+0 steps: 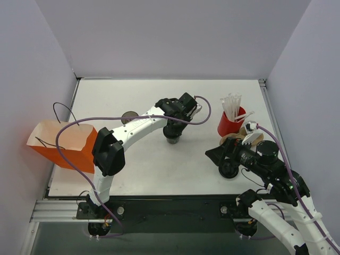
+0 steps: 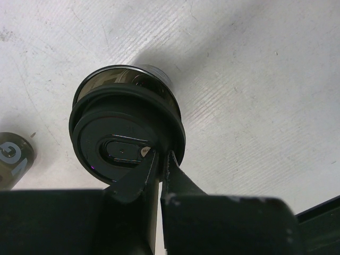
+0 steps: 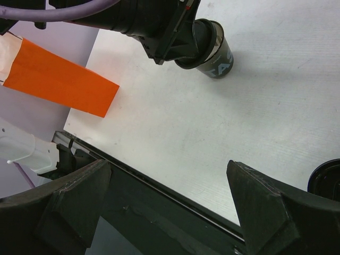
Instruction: Pack the takeout coffee
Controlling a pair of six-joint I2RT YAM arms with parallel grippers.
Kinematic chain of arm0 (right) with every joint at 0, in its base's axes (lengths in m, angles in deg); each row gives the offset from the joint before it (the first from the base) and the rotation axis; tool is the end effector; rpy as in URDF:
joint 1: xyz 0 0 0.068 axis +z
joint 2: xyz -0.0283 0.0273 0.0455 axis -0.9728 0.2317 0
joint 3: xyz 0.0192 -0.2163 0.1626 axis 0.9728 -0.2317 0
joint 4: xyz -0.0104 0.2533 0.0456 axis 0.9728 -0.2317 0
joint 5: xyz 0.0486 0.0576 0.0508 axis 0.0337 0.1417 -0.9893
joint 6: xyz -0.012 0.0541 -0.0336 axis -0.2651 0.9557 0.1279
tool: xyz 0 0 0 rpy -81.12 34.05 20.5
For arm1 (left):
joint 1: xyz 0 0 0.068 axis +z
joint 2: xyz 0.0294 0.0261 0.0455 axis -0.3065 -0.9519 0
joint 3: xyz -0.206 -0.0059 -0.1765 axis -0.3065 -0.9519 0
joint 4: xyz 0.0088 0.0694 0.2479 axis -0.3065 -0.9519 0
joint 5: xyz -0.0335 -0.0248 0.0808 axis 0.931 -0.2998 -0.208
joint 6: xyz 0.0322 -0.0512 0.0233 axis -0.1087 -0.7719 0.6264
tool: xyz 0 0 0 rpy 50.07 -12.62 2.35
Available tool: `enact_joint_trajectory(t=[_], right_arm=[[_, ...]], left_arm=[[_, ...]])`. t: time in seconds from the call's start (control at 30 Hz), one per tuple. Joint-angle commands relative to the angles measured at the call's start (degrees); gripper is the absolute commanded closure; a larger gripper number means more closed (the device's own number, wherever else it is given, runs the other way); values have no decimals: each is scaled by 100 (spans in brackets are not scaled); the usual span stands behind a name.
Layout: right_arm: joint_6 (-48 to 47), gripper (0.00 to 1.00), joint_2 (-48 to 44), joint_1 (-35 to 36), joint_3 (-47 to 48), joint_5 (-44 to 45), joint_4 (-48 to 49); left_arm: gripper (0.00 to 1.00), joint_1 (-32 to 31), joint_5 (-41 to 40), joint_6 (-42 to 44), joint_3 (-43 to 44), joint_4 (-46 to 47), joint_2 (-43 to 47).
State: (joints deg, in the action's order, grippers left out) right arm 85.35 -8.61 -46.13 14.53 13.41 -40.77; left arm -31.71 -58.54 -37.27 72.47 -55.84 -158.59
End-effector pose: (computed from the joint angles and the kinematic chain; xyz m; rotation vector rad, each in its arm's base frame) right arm 0.0964 0.0720 0.3615 -0.1558 1.8393 1.0367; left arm 0.2893 -0.3281 0.2669 0.9594 2.4926 -0.1125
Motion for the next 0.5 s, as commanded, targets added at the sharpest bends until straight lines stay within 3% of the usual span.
enact_joint_trajectory(t=[0.0,0.47], right_arm=[[-45,2,-32,28,183,99,-19],[-80,2,-40,28,271,134,-115]], left_arm=[[89,-19,-43,-2,320,-64,-30],[85,-45,-43,7,479,-99,-223]])
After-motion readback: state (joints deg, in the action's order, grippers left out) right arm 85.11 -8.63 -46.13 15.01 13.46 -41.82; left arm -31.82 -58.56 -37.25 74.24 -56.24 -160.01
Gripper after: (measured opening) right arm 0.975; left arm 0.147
